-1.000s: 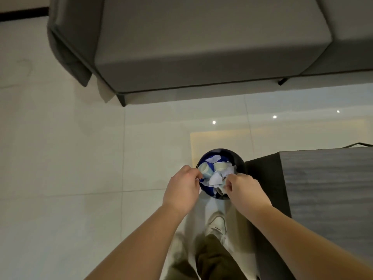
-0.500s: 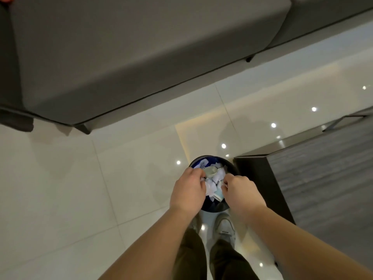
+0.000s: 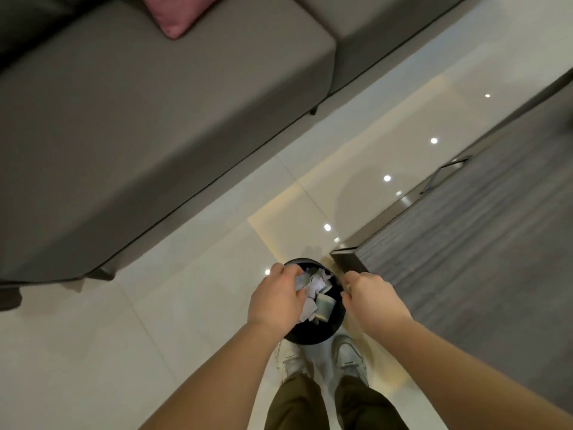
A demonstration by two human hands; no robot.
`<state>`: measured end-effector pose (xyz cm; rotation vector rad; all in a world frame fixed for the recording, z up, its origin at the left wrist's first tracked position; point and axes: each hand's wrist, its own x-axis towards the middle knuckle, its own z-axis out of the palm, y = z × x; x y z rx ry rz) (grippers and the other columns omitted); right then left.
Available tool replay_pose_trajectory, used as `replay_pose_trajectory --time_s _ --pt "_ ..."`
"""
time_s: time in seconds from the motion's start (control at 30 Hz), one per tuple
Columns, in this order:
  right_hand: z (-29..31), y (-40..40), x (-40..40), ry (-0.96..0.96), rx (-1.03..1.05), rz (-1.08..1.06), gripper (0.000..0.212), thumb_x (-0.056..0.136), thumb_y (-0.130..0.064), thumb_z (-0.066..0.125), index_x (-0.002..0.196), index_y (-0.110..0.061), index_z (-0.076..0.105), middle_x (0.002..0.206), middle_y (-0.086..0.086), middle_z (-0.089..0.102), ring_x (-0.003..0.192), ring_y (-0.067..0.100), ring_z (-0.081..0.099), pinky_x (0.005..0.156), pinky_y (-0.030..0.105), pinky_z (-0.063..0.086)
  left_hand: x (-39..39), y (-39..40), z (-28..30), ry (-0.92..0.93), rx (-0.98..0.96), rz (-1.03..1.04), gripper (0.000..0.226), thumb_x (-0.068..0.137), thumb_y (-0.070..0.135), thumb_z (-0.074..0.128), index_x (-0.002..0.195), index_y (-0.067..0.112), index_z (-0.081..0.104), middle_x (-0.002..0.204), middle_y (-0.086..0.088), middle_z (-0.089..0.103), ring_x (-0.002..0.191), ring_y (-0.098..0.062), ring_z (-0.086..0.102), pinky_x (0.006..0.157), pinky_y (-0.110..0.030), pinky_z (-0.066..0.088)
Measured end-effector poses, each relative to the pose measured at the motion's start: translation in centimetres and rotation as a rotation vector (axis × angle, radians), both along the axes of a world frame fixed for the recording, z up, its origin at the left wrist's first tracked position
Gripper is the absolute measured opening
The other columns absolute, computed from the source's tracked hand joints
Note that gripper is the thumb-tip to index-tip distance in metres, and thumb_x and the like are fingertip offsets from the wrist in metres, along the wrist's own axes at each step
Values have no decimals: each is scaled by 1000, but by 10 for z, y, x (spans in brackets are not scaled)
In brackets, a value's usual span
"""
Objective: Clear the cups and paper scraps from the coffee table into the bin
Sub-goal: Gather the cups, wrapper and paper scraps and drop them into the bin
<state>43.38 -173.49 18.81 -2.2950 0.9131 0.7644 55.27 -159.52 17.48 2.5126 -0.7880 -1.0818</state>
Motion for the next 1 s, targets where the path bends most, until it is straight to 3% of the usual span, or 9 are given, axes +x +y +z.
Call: replay_pose_trajectory --time_s 0.13,0.4,0.67,1.0 --pt "36 -22 -16 -63 -36 -103 15 97 -24 45 99 -14 56 95 5 61 85 29 60 72 38 51 1 -40 30 -21 -56 -120 26 93 29 53 119 29 53 116 5 49 92 -18 58 82 -36 51" --pt "97 -69 -116 -129 -170 -354 21 93 -25 46 108 -15 59 102 8 63 93 32 62 78 39 51 -67 -122 89 -28 -168 -407 31 92 33 57 123 29 52 119 9 50 100 -12 56 87 -32 50" --pt "120 -95 -295 -125 -258 -593 24 94 -26 46 110 -17 60 105 9 63 97 34 61 83 39 51 -232 -183 110 -54 -167 -682 33 89 32 61 121 26 55 122 4 55 112 -21 57 94 -37 47" --pt "124 -98 -526 -108 -260 -723 24 94 -24 47 112 -14 60 105 11 62 95 34 61 81 39 52 -462 -214 118 -56 -163 -814 33 87 33 64 118 27 57 118 4 58 110 -19 57 95 -35 46"
